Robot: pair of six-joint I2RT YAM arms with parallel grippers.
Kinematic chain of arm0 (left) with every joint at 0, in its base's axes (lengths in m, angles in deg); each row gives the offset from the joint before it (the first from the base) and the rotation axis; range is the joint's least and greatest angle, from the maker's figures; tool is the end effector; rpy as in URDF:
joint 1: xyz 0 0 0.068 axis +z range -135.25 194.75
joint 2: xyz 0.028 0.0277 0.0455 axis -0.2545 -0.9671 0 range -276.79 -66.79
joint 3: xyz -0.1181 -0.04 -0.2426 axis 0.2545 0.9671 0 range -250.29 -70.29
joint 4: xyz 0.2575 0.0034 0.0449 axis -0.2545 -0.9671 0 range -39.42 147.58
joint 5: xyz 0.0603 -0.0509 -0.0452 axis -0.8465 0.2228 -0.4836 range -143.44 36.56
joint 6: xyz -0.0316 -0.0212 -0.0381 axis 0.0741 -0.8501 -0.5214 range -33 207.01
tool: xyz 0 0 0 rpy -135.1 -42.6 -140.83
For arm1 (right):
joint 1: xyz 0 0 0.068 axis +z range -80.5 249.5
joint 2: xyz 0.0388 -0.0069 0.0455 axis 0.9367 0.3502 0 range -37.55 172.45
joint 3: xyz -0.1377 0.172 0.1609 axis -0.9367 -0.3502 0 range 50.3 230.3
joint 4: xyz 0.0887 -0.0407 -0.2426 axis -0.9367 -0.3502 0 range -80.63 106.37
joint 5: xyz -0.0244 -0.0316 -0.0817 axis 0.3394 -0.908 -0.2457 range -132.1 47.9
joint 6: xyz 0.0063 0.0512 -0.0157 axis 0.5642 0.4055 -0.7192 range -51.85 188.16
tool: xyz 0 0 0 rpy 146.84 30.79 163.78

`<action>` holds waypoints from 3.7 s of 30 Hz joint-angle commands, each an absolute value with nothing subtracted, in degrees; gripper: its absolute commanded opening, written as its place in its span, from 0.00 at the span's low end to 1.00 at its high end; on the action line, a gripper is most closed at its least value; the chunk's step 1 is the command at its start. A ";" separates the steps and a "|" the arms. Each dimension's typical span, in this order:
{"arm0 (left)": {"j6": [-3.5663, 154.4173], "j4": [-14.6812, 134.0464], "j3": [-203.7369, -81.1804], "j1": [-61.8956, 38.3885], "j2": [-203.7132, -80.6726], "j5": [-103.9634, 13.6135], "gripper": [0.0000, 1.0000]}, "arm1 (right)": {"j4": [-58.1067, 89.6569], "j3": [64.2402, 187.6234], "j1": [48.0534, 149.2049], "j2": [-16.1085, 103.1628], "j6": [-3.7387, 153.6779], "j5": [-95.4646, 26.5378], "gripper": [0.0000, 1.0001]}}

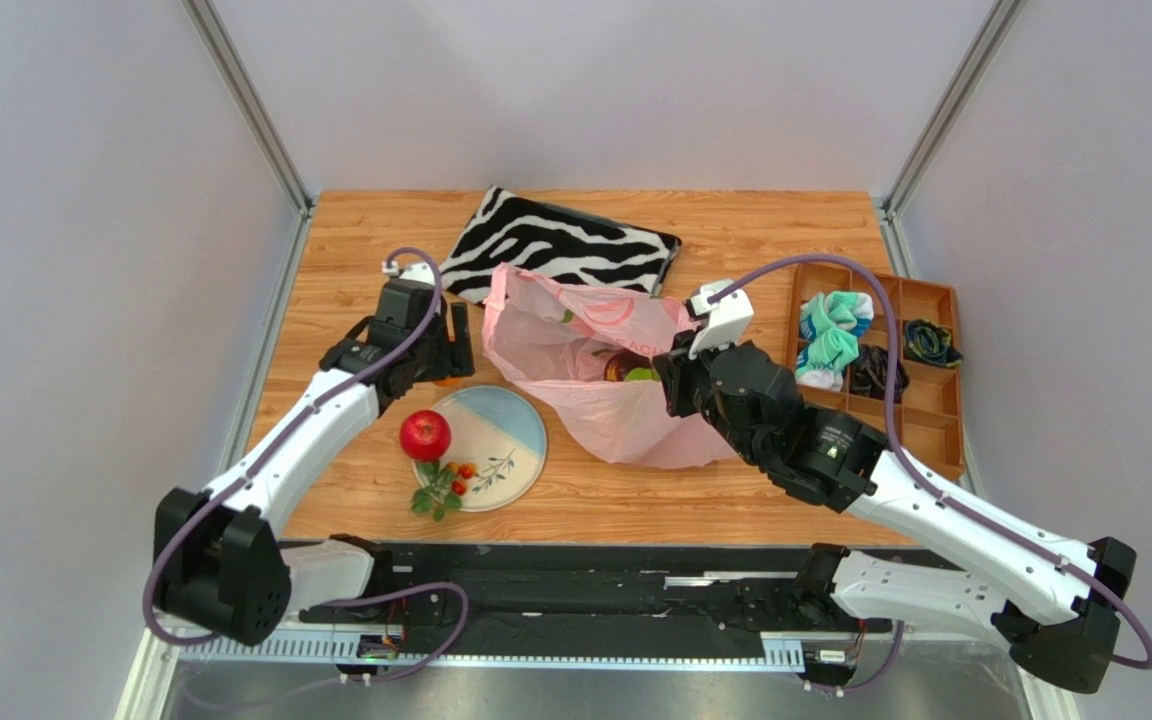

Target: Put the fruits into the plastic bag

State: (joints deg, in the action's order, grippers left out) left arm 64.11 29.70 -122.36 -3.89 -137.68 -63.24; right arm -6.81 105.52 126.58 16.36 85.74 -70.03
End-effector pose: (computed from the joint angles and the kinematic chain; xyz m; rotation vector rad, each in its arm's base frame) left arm 0.2480 -0.0771 0.2613 -0.1690 2.3692 -0.1438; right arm 0.1259 0.1638 0.3532 -0.3413 1.8963 0.4035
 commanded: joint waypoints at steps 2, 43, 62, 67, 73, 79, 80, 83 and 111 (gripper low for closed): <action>62.92 30.16 -123.81 -2.57 -127.80 -66.96 0.60 | -4.20 105.84 126.63 16.24 86.44 -70.23 0.00; 67.41 34.38 -141.22 -32.02 -141.94 -55.19 0.58 | -4.90 105.23 126.63 13.42 87.40 -70.23 0.00; 64.60 37.89 -143.24 -31.22 -155.91 -49.66 0.55 | -5.95 104.61 126.63 11.66 88.19 -70.41 0.00; 64.07 38.68 -142.89 -31.31 -157.22 -48.43 0.60 | -5.95 104.70 126.63 12.10 88.19 -70.58 0.00; 65.12 36.75 -143.33 -31.22 -157.84 -49.30 0.76 | -5.87 105.14 126.63 13.07 88.11 -70.58 0.00; 65.47 36.66 -143.24 -31.31 -157.31 -49.48 0.84 | -5.69 105.32 126.63 13.95 87.93 -70.58 0.00; 65.65 36.57 -143.24 -31.22 -157.23 -49.31 0.85 | -5.60 105.40 126.63 14.12 87.93 -70.58 0.00; 65.82 36.57 -143.15 -31.22 -156.88 -49.31 0.92 | -5.69 105.41 126.63 14.30 87.93 -70.58 0.00; 78.13 42.37 -145.25 -30.43 -139.02 -33.58 0.97 | -5.51 105.76 126.63 15.71 87.58 -71.02 0.00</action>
